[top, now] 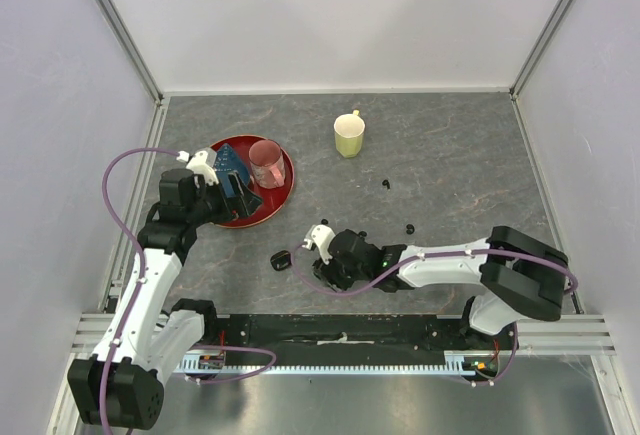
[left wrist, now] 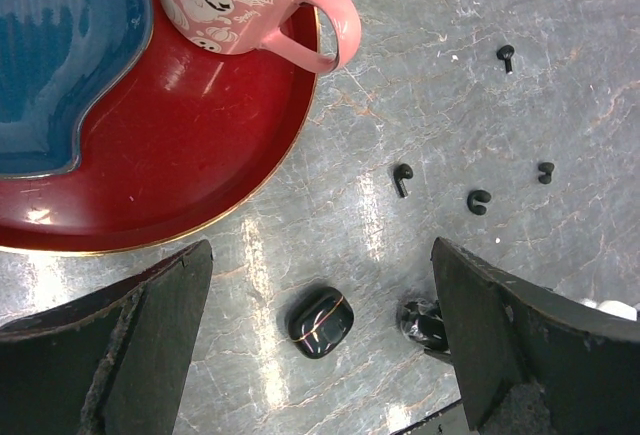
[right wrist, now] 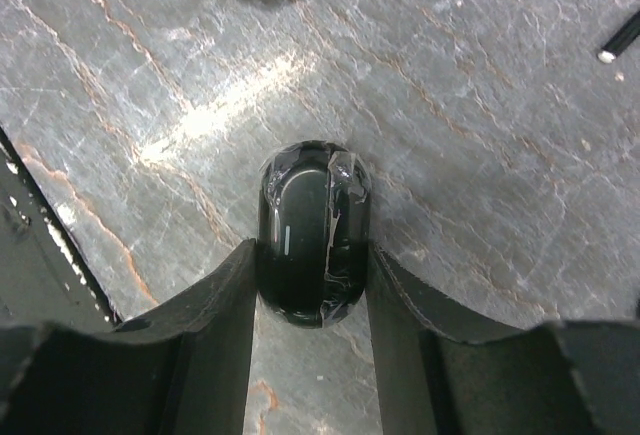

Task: Insert the wireless bluetooth earbuds into the charging case
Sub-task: Pick up the charging case at the center of the board.

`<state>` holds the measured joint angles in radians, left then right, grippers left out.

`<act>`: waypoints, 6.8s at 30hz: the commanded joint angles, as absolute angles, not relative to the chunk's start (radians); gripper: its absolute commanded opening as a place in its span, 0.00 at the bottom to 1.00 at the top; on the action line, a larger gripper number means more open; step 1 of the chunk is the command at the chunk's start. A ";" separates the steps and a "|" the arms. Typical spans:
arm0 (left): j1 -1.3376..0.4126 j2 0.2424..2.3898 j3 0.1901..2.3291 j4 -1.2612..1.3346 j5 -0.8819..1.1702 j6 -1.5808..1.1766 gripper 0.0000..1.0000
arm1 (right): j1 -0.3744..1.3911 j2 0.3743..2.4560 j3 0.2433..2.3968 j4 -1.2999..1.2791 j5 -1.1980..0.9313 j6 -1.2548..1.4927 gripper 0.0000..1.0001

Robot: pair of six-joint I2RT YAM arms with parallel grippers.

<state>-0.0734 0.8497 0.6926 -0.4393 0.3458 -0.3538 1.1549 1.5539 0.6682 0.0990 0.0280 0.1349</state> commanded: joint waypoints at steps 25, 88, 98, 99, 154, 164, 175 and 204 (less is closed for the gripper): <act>-0.178 0.862 0.715 -0.127 0.838 -0.514 1.00 | 1.160 0.982 0.644 0.057 0.114 -0.296 0.00; -0.730 1.230 0.818 0.037 0.687 -0.630 0.65 | 1.158 0.850 0.571 0.127 0.201 -0.275 0.00; -0.729 1.249 0.844 0.025 0.672 -0.623 0.45 | 1.157 0.850 0.563 0.126 0.198 -0.278 0.00; -0.730 1.247 0.845 0.023 0.669 -0.618 0.47 | 1.158 0.851 0.563 0.126 0.196 -0.276 0.00; -0.730 0.637 0.405 0.568 0.262 -0.143 0.02 | 0.795 1.086 0.741 0.430 -0.505 1.416 0.93; -0.729 0.676 0.405 0.612 0.339 -0.164 0.02 | 0.795 1.106 0.727 0.458 -0.457 1.453 0.96; -0.729 0.692 0.400 0.647 0.414 -0.186 0.02 | 0.792 1.184 0.738 0.506 -0.463 1.545 0.77; -0.729 0.696 0.413 0.591 0.402 -0.156 0.03 | 0.787 1.163 0.736 0.486 -0.492 1.574 0.15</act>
<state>-0.7300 0.6914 0.3977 0.5858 0.3954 -0.1867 0.7879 1.1736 0.7238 0.4137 -0.4812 1.5517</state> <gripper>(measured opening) 0.346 0.506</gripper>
